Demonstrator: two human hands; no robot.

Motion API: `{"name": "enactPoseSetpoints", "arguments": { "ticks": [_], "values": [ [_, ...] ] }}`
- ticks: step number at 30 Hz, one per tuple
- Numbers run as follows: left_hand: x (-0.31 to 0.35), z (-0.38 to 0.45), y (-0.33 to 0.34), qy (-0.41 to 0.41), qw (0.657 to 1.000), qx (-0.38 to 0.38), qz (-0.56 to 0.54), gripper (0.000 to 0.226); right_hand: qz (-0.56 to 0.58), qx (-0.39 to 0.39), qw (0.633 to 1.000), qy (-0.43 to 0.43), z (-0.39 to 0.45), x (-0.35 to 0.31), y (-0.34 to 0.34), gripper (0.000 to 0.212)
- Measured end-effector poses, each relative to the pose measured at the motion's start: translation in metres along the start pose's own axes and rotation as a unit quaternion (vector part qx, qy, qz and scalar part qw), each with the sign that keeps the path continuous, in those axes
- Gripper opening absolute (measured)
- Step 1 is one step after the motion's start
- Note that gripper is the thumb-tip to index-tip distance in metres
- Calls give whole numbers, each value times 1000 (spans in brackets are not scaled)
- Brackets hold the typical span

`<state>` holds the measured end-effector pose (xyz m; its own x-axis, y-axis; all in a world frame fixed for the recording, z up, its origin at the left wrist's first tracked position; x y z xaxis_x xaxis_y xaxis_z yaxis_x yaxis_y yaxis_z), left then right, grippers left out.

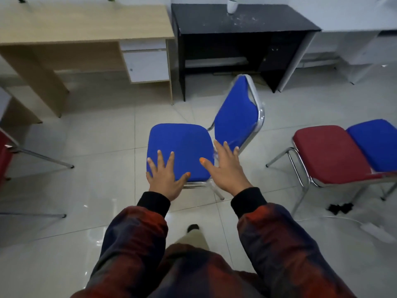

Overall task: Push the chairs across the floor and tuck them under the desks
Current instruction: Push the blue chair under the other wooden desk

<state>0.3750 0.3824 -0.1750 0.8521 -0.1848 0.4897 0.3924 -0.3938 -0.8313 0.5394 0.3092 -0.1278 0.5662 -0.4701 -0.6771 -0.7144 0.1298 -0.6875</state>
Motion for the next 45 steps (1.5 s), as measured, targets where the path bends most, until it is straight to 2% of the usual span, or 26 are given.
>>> {"name": "enactPoseSetpoints", "arguments": {
  "ticks": [10,16,20,24,30,32,34,36,38,42,45],
  "values": [
    [124,71,38,4,999,-6,-52,83,30,-29,999,5,53,66,-105,67],
    [212,117,62,69,995,-25,-67,84,58,30,998,23,99,114,-169,59],
    [250,135,73,90,988,-37,-119,90,66,19,998,11,118,134,-191,55],
    [275,159,84,81,988,-38,-129,96,84,-28,996,-14,158,143,-215,53],
    [314,207,114,32,981,3,-193,102,17,-106,987,-118,241,148,-254,60],
    [330,223,127,-2,983,24,-180,100,-2,-130,981,-144,265,154,-269,60],
    [347,232,139,-60,988,92,-109,90,-22,-148,975,-166,289,161,-283,60],
    [363,231,146,-106,978,179,-34,74,-31,-167,969,-178,309,165,-291,59],
    [368,227,150,-115,967,229,-6,65,-31,-187,963,-190,321,163,-291,59],
    [352,221,154,-180,945,262,-78,57,-49,-225,943,-239,338,150,-272,59],
    [343,223,157,-182,941,262,-113,49,-145,-245,923,-259,349,141,-255,63]
  ]
}}
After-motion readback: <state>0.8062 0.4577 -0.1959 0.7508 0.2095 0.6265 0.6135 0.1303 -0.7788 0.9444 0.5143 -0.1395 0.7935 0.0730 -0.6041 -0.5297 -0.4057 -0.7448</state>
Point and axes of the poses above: each hand's wrist, its own z-axis towards the middle knuckle, its own y-axis out of the palm, x = y × z, the point moved 1 cm from there along z, towards the middle knuckle
